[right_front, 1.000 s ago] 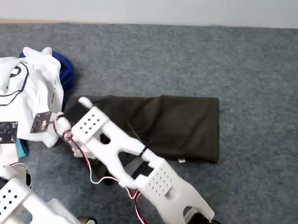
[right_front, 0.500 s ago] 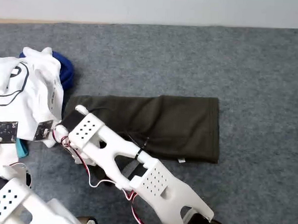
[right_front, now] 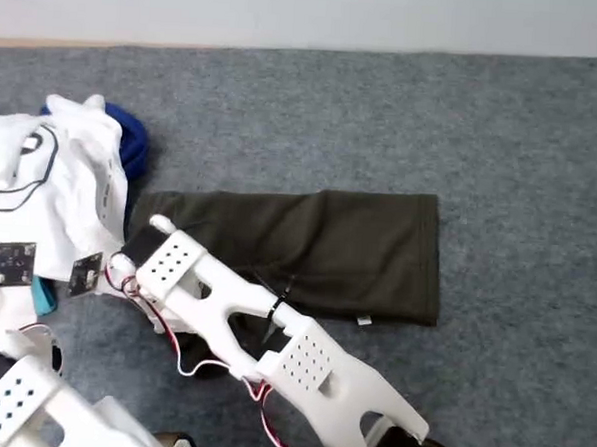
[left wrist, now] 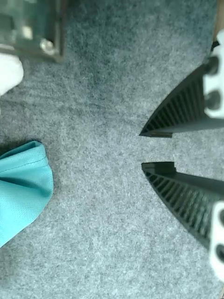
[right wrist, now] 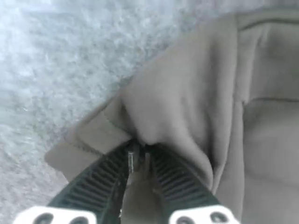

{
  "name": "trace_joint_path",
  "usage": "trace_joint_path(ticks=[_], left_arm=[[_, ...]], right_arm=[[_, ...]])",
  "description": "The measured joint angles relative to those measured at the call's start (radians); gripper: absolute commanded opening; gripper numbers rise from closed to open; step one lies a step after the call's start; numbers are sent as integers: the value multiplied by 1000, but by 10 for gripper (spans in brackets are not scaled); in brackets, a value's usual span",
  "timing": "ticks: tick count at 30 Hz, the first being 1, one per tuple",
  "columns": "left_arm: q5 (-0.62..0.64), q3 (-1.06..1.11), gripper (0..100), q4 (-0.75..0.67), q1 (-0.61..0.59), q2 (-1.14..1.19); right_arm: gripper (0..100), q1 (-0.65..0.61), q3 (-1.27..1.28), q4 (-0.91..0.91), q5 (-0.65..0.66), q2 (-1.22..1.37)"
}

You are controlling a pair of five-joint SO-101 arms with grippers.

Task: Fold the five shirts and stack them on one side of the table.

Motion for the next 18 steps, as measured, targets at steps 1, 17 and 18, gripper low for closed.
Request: trace_joint_path(ticks=[1, 17, 18], left_arm=[[0, 0, 101, 0, 0, 0], [0, 0, 101, 0, 0, 0], [0, 0, 101, 0, 0, 0]], right_arm=[[10, 0, 0, 0, 3, 0], [10, 91, 2, 0, 5, -97], [10, 98, 2, 0, 5, -101]])
